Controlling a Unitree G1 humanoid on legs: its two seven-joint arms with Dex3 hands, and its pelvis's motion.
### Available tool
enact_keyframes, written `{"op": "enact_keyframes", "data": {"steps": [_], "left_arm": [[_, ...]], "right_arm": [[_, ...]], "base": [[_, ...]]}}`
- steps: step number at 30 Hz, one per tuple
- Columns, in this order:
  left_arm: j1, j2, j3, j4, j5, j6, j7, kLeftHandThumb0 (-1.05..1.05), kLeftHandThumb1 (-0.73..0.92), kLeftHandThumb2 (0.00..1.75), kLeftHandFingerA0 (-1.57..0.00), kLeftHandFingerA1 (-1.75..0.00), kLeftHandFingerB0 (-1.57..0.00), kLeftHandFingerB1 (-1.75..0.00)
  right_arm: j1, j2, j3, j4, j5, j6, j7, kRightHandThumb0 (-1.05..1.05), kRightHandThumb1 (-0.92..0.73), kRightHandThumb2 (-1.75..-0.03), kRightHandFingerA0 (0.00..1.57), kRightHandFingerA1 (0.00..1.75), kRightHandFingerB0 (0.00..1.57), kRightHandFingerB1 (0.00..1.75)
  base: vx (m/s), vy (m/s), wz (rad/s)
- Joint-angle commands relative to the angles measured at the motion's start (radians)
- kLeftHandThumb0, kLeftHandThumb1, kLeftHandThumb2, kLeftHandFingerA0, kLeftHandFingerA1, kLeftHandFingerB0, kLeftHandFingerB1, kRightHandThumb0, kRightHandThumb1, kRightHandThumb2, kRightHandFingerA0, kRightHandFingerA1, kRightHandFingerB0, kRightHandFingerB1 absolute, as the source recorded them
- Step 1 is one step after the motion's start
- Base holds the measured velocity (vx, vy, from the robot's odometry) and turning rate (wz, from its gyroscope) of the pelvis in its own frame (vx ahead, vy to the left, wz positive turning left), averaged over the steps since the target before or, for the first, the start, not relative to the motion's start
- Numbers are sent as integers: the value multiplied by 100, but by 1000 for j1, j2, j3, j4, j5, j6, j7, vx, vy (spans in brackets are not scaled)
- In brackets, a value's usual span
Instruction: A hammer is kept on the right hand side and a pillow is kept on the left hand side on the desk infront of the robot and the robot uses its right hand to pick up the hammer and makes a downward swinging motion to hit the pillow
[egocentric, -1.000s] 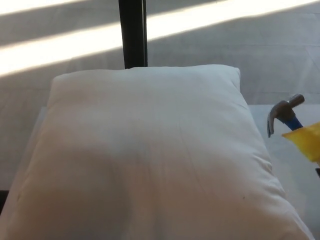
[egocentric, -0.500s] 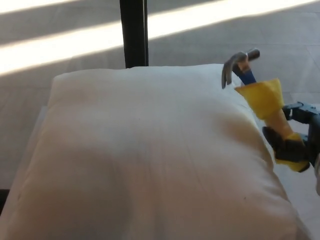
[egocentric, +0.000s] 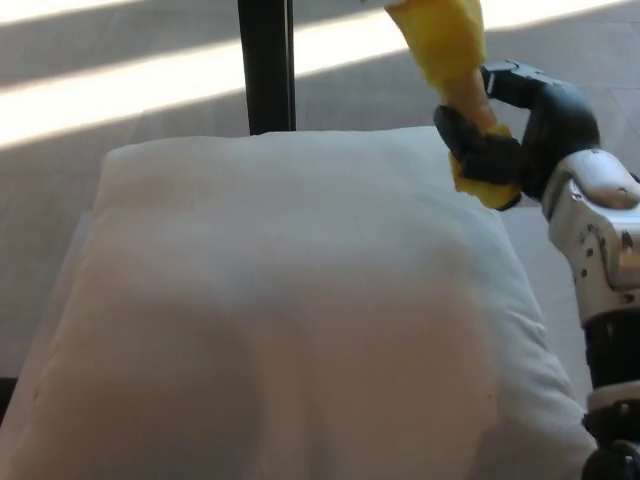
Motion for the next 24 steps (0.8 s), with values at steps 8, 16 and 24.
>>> {"op": "enact_keyframes", "data": {"steps": [8,16,24], "left_arm": [[0,-5,38,7,-48,6,9,-60,73,62,-75,-60,-67,-55],[5,-9,18,2,-24,-8,5,-61,76,63,-71,-55,-60,-50],[-2,-9,28,4,-33,-3,4,-61,76,62,-72,-62,-62,-54]], "right_arm": [[-382,178,-398,155,468,263,-220,-41,-67,-105,115,175,91,160],[-398,272,-494,128,567,231,-264,-42,-73,-105,112,175,80,169],[-396,336,-570,86,633,202,-355,-50,-90,-80,111,175,80,167]], "base": [[0,0,0],[0,0,0],[0,0,0]]}}
